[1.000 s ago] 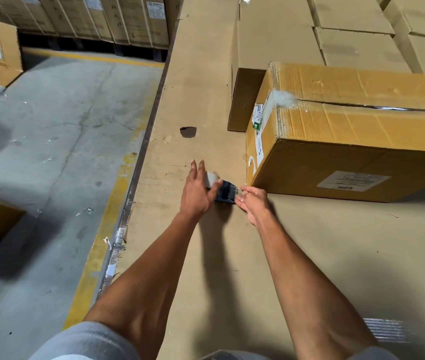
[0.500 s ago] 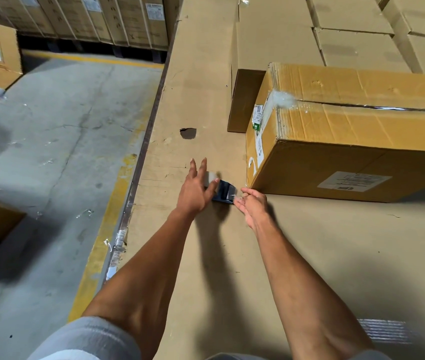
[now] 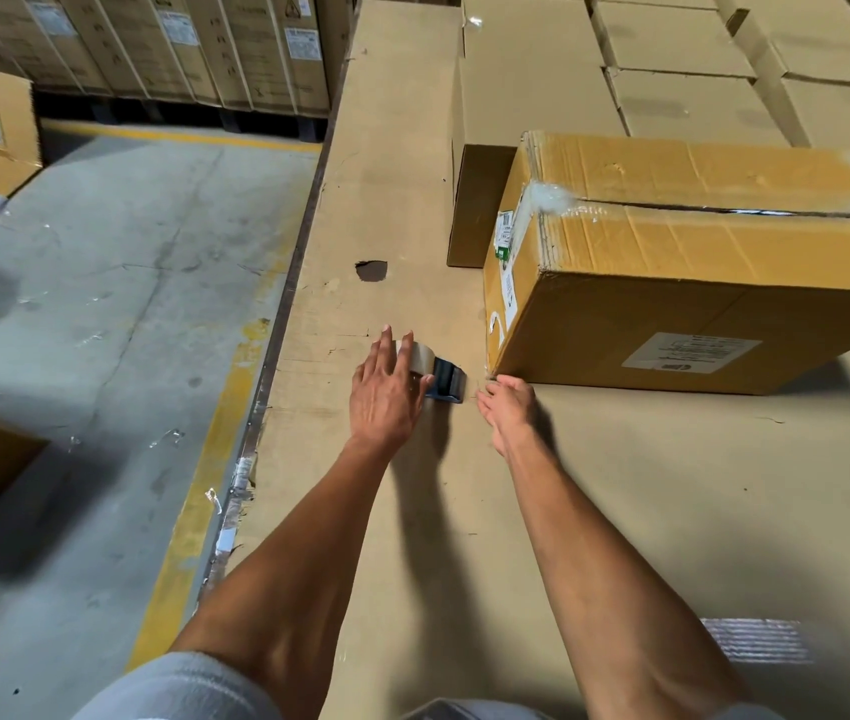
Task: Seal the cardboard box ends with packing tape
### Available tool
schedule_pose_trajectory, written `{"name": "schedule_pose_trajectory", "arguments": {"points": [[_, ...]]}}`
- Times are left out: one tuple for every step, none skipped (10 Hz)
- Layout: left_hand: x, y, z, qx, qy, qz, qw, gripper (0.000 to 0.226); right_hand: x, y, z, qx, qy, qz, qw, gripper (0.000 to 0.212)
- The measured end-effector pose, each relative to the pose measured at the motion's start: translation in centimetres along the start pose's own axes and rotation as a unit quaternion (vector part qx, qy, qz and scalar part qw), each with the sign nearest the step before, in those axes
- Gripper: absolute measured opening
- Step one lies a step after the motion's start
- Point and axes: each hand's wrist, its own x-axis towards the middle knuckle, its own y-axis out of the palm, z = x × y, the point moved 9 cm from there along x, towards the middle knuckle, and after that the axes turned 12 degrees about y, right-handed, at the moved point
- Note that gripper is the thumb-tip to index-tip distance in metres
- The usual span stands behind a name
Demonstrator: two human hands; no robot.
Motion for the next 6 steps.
{"name": "schedule_pose_trajectory", "arguments": {"points": [[-0.7, -0.3, -0.4, -0.002, -0.012, 0.004, 1.000, 0.078, -1.0, 0.2, 0.1, -0.039, 0.000, 0.023, 0.999, 0.036], [-1.2, -1.3, -0.8, -0.009, -0.031, 0.008, 0.999, 0.081, -0.4, -0.7, 0.5, -0.113, -0.047, 0.001, 0.992, 0.025], [-1.6, -2.7, -1.5, -0.008, -0.031, -0.006, 0.999, 0.083, -2.6, -1.9, 2.6, -0.164, -0.117, -0.037, 0.979, 0.029], [-1.9, -4.5, -3.5, -0.003, 0.001, -0.015, 1.000, 0.076, -8.3, -3.3, 6.7, -0.241, -0.229, -0.108, 0.937, 0.027], [-2.1, -6.5, -6.1, 0.005, 0.034, -0.036, 0.999, 0.071, -12.3, -4.6, 9.2, -0.268, -0.341, -0.129, 0.892, 0.022], [-1.8, -9.1, -9.8, 0.002, 0.071, -0.077, 0.995, 0.066, -16.2, -6.5, 12.2, -0.277, -0.407, -0.154, 0.857, 0.019]]}}
